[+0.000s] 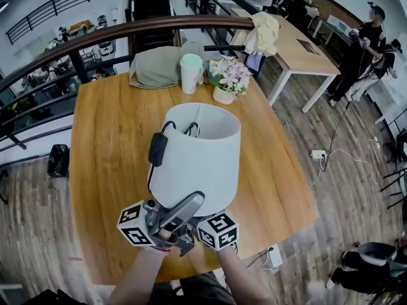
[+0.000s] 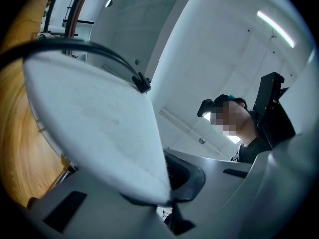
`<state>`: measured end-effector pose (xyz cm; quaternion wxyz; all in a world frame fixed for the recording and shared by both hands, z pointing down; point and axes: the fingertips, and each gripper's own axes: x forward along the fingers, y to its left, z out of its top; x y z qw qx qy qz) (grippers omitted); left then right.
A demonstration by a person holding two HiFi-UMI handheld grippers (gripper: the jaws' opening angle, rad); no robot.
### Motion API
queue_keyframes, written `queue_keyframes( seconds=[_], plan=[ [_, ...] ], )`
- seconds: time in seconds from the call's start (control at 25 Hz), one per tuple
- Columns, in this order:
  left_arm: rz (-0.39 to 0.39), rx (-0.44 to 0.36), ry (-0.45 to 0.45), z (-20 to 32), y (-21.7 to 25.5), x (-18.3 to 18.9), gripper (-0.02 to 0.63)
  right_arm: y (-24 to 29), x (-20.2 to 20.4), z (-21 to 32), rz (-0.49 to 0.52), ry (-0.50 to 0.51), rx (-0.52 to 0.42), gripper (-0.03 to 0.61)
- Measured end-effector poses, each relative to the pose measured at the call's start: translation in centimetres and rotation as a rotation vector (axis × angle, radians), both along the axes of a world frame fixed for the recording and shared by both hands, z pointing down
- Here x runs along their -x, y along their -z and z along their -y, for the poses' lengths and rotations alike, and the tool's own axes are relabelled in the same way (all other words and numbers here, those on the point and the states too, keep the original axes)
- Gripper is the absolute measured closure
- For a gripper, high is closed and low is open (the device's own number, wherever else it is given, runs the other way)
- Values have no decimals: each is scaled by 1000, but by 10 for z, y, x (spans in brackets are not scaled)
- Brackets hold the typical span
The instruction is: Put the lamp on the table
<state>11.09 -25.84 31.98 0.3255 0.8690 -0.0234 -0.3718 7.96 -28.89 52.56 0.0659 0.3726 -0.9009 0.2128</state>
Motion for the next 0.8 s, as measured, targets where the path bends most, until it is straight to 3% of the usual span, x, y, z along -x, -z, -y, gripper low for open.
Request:
queue_keyframes(
  seconds=[0.48, 0.8],
  plan=[
    [10, -53, 21, 21, -3, -15, 612, 4, -10, 37, -5, 27, -93, 428],
    [30, -94, 4, 11, -6, -22, 612, -6, -16, 34, -9, 9, -125, 428]
  ],
)
